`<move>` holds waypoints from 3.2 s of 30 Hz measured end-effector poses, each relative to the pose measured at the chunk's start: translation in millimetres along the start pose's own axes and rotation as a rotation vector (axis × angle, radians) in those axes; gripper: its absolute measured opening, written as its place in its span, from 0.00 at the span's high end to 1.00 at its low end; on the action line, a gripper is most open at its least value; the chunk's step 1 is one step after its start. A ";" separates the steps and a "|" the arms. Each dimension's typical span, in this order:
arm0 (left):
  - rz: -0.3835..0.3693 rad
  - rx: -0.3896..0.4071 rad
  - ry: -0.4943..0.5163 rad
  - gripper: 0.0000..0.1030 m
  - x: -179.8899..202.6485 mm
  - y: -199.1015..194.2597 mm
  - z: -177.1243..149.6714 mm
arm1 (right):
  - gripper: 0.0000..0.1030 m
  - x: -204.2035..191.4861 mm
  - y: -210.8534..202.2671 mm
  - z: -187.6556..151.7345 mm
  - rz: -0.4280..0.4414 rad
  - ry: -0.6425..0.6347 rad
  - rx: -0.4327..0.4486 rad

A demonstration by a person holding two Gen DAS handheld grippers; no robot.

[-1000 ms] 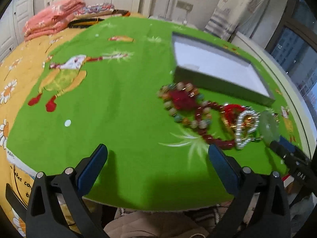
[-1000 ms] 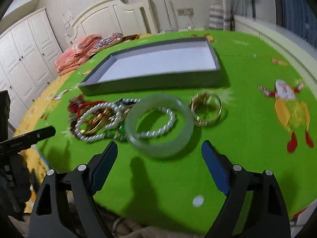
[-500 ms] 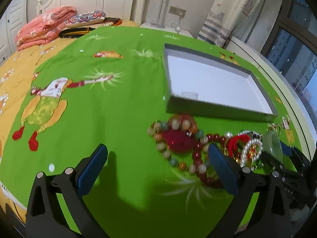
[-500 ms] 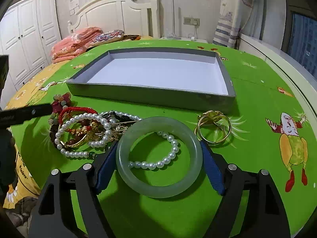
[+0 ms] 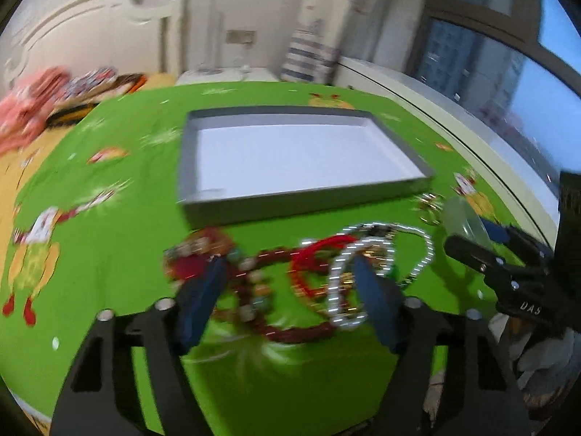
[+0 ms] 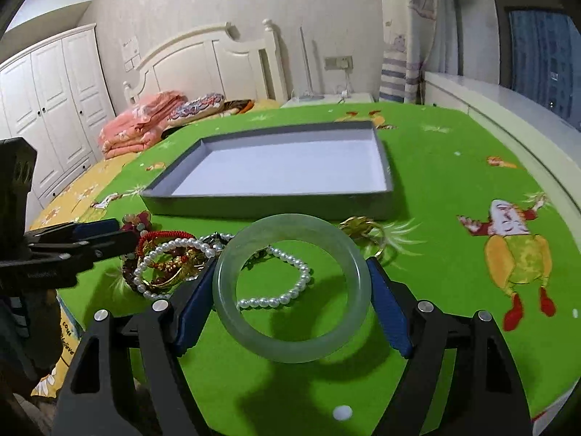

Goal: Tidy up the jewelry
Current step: 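Grasp the pale jade bangle with the right tool while the left tool grasps the red cord bracelet, then carry both into the white tray and open both tools to release them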

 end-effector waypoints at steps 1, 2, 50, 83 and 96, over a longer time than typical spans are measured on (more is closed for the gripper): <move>-0.012 -0.003 0.013 0.55 5.3 2.1 0.6 | 0.27 2.6 -2.1 0.3 -0.003 0.009 0.003; -0.033 -0.014 0.027 0.66 11.6 7.2 1.8 | 0.27 4.5 -3.4 -0.2 -0.003 0.015 0.005; -0.004 0.070 0.080 0.95 2.9 -7.9 76.4 | 0.26 17.9 1.0 30.3 -0.017 -0.049 0.026; 0.187 0.023 -0.017 0.36 -69.4 39.4 79.2 | 0.20 29.2 99.9 80.7 -0.052 -0.117 -0.125; 0.274 0.035 -0.176 0.14 -109.3 -23.3 11.0 | 0.19 52.6 30.2 17.8 -0.080 0.021 -0.129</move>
Point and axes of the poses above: each gripper's, at about its wrist camera, not at the fingertips, and y roughly the way its jaws point, x to its right, z to its top, the point moved 4 cm from there along y, roughly the way its jaws point, and after that the axes turned 6 degrees about x, right-handed, at the moved point
